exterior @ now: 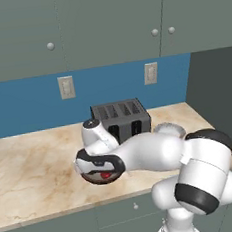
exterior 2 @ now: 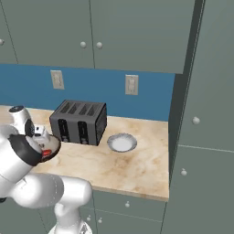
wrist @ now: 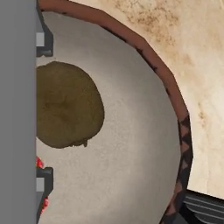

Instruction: Remove the kiwi from the bowl and place it on the small plate. Then place the bowl with only the steak in the microwave, close the door, and press the start button to microwave the steak.

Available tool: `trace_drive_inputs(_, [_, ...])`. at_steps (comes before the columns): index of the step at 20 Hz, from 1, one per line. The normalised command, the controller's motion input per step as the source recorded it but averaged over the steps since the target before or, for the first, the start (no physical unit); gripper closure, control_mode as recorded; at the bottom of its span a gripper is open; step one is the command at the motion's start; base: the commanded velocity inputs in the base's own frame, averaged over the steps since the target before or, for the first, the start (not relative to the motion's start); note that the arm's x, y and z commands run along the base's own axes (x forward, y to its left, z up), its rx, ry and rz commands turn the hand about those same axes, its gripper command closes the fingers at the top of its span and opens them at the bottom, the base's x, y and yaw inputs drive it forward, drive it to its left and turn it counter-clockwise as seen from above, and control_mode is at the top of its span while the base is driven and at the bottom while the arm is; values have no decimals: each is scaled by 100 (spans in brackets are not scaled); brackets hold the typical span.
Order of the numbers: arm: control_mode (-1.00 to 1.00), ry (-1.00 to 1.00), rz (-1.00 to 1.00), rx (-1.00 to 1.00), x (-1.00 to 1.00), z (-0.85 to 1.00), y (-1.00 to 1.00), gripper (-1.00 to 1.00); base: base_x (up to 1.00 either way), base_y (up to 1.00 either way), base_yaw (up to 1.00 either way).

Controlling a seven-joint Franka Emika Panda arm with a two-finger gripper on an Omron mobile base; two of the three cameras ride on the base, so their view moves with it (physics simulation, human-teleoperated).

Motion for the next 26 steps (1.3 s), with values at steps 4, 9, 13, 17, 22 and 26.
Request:
trace_drive_inputs(4, [-100, 0, 9, 0, 8, -22, 0, -100, 0, 0, 0])
trace_drive_inputs(9, [-100, 0, 9, 0, 0, -20, 0, -100, 0, 0, 0])
trace_drive_inputs(13, [-100, 0, 7, 0, 0, -9, 0, 100, 0, 0, 0])
trace_drive_inputs(17, [-100, -18, 5, 0, -3, 21, 0, 100, 0, 0, 0])
trace_drive_inputs(22, [-100, -25, 2, 0, -16, 57, -10, 100, 0, 0, 0])
trace_drive_inputs(26, [-100, -19, 0, 0, -10, 82, -36, 100, 0, 0, 0])
